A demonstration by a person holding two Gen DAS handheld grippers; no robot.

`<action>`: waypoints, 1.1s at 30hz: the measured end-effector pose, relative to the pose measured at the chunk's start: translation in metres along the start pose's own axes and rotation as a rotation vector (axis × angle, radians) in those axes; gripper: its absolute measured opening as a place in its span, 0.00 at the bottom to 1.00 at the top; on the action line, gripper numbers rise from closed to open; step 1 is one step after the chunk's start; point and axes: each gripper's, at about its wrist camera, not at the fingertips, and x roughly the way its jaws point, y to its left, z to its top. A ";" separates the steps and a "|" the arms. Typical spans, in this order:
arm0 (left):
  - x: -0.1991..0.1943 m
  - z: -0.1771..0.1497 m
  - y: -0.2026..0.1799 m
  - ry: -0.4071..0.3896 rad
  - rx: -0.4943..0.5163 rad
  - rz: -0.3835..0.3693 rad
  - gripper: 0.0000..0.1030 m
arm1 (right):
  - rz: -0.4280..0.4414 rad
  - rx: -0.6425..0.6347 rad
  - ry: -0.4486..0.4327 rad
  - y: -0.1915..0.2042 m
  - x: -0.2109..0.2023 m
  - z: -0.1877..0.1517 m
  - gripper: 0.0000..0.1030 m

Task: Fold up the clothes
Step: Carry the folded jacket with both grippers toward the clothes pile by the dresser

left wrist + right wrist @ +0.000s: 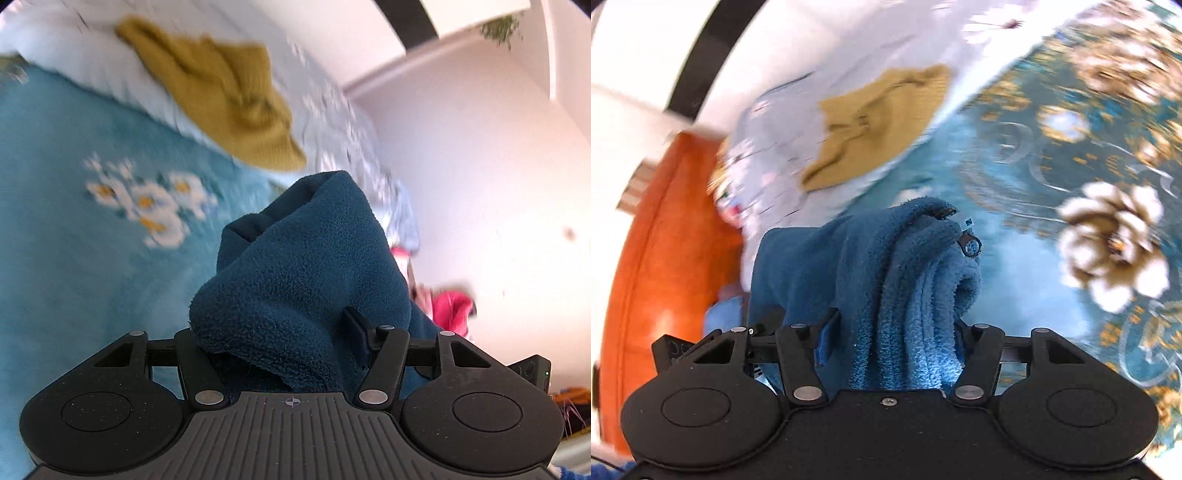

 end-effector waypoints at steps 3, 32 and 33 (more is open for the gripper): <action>-0.038 -0.002 -0.011 -0.101 -0.015 0.043 0.55 | 0.082 -0.080 0.034 0.023 0.007 0.011 0.57; -0.309 -0.077 0.036 -0.731 -0.281 0.408 0.56 | 0.547 -0.527 0.433 0.263 0.167 -0.042 0.57; -0.320 -0.072 0.047 -0.732 -0.284 0.414 0.56 | 0.546 -0.527 0.439 0.274 0.178 -0.048 0.57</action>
